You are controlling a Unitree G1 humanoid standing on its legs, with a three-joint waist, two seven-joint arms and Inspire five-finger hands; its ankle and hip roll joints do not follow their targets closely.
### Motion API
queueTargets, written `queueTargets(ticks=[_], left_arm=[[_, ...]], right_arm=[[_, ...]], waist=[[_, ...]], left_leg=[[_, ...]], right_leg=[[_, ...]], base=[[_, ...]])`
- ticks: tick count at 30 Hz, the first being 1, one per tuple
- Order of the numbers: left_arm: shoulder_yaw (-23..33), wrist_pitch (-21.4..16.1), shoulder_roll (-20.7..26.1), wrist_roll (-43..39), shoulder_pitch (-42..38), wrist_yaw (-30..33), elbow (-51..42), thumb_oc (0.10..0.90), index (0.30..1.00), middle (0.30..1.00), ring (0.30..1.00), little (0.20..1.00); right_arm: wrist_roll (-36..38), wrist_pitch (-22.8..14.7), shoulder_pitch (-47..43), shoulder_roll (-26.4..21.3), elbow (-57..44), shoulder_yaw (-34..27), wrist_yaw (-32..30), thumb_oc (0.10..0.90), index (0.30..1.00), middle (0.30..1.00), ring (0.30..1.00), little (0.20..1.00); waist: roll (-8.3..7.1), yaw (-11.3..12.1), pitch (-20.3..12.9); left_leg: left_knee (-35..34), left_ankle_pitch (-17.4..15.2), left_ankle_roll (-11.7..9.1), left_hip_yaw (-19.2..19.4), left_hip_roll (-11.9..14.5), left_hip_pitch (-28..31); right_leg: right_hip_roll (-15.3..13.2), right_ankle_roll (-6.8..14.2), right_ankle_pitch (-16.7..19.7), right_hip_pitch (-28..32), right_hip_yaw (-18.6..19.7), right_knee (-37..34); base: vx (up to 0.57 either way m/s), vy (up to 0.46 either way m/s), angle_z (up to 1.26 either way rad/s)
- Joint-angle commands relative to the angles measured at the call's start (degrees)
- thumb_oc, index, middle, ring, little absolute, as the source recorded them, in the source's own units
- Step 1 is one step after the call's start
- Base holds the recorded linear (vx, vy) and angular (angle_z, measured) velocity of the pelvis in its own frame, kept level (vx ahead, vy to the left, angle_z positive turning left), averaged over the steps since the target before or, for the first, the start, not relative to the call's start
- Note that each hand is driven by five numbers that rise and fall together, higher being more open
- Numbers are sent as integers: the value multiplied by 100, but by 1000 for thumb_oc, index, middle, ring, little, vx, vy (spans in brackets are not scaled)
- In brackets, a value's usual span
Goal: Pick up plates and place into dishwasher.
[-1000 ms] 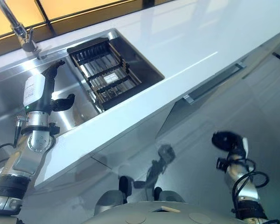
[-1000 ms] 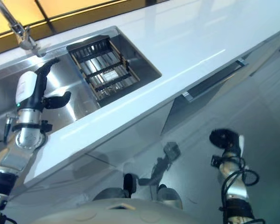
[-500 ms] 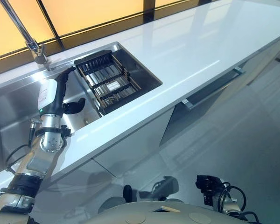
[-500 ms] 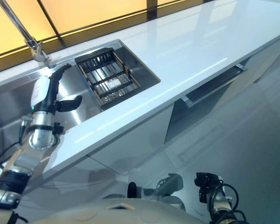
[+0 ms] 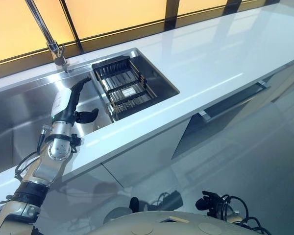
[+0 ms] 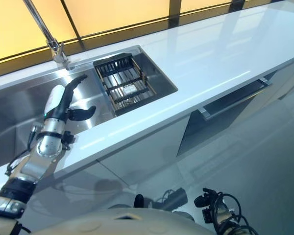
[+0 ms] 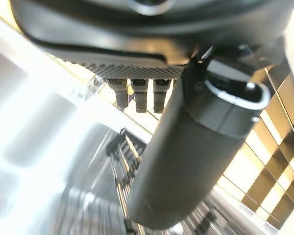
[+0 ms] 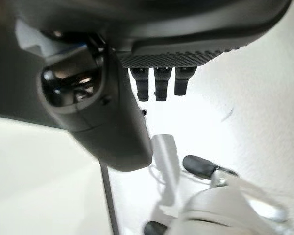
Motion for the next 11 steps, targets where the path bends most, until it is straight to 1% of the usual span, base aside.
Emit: queueTargets(ticks=[1, 11], left_arm=[[327, -230, -19, -383, -873, 126, -199, 800, 900, 900, 900, 900], [404, -245, -62, -345, -799, 141, -220, 800, 900, 900, 900, 900]], right_arm=[[-140, -216, -201, -179, -34, 163, -36, 800, 900, 900, 900, 900], [-258, -208, -224, -147, -37, 202, -11, 800, 900, 900, 900, 900]], waist=[[114, 121, -87], [131, 143, -88]], left_leg=[[72, -720, 230, 142, -247, 273], [57, -727, 233, 111, -255, 321]], right_leg=[[192, -24, 368, -649, -149, 475], [189, -28, 348, -599, -178, 467]], base=[[5, 6, 5], [5, 0, 4]])
